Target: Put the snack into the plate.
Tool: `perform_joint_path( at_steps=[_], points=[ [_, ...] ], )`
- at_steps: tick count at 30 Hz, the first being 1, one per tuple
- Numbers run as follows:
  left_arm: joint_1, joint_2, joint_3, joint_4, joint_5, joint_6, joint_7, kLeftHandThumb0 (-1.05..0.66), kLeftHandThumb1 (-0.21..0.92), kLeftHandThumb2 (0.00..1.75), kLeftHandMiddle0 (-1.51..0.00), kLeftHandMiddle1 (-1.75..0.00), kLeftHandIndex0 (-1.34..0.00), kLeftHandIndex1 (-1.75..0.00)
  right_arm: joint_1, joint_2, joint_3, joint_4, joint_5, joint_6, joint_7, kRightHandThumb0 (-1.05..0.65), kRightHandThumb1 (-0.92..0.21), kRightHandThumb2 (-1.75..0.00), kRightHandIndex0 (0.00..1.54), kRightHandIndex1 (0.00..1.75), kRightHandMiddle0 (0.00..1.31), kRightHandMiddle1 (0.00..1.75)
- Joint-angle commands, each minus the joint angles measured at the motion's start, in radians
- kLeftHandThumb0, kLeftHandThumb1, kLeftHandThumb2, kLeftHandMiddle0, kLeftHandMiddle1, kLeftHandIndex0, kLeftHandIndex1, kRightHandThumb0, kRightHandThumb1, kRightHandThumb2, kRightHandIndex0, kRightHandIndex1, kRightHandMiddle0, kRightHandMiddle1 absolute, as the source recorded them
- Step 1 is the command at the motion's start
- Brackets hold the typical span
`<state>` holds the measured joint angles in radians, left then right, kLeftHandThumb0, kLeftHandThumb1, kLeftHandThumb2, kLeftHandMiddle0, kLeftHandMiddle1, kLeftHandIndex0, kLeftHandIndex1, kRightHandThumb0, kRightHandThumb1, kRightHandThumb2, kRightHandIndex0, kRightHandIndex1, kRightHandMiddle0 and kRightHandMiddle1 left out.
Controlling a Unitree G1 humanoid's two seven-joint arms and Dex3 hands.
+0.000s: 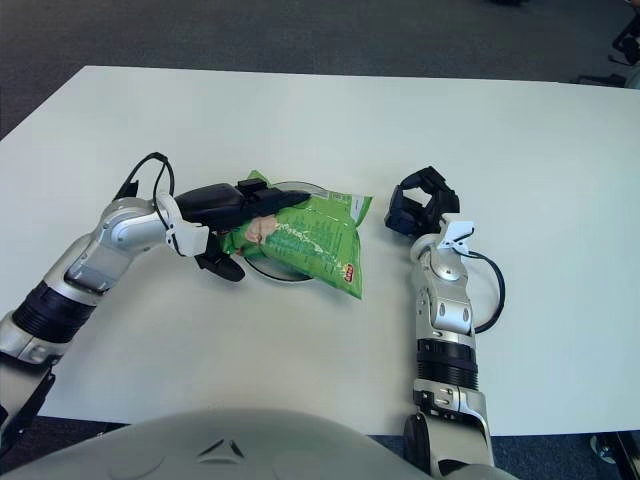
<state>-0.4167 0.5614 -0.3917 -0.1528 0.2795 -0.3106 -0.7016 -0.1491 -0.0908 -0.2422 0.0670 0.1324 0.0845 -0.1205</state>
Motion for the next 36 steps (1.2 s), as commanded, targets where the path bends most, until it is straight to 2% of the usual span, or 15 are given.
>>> perform_joint_path(
  at_steps=[1,10,19,26,30,34,36],
  points=[
    [-0.015,0.012,0.01,0.005,0.012,0.006,-0.018,-0.96,0.69,0.52,0.0,-0.01,0.0,0.0,0.076,0.034,-0.002,0.061,0.0,0.001,-0.005,-0.49,-0.29,-1.35,1.28,1.75,0.64,1.75],
    [0.0,-0.02,0.035,0.009,0.039,0.031,0.035,-1.04,0.89,0.26,0.0,0.0,0.0,0.0,0.072,0.034,-0.001,0.07,-0.001,-0.003,-0.006,-0.49,-0.29,-1.35,1.28,1.75,0.64,1.75],
    [0.038,-0.078,0.08,0.039,0.0,-0.019,0.131,-1.05,0.92,0.28,0.0,0.0,0.0,0.0,0.069,0.032,0.0,0.079,0.001,-0.007,-0.002,-0.49,-0.29,-1.36,1.29,1.75,0.64,1.75],
    [0.069,-0.114,0.121,0.065,-0.116,-0.041,0.136,-1.05,0.91,0.22,0.0,0.0,0.0,0.0,0.068,0.036,0.0,0.084,0.002,-0.015,-0.002,-0.49,-0.29,-1.36,1.29,1.75,0.64,1.75],
    [0.078,-0.128,0.146,0.103,-0.136,-0.12,0.166,-1.05,0.9,0.21,0.0,0.0,0.0,0.0,0.067,0.037,-0.002,0.085,0.006,-0.016,-0.001,-0.49,-0.29,-1.36,1.29,1.75,0.64,1.75],
    [0.076,-0.13,0.171,0.152,-0.075,-0.246,0.243,-1.05,0.92,0.22,0.0,0.0,0.0,0.0,0.064,0.036,-0.005,0.088,0.007,-0.012,-0.003,-0.49,-0.29,-1.36,1.29,1.75,0.64,1.75],
    [0.076,-0.128,0.179,0.165,-0.052,-0.282,0.27,-1.05,0.92,0.23,0.0,0.0,0.0,0.0,0.063,0.035,-0.005,0.089,0.007,-0.011,-0.003,-0.49,-0.28,-1.36,1.29,1.75,0.64,1.75]
  ],
)
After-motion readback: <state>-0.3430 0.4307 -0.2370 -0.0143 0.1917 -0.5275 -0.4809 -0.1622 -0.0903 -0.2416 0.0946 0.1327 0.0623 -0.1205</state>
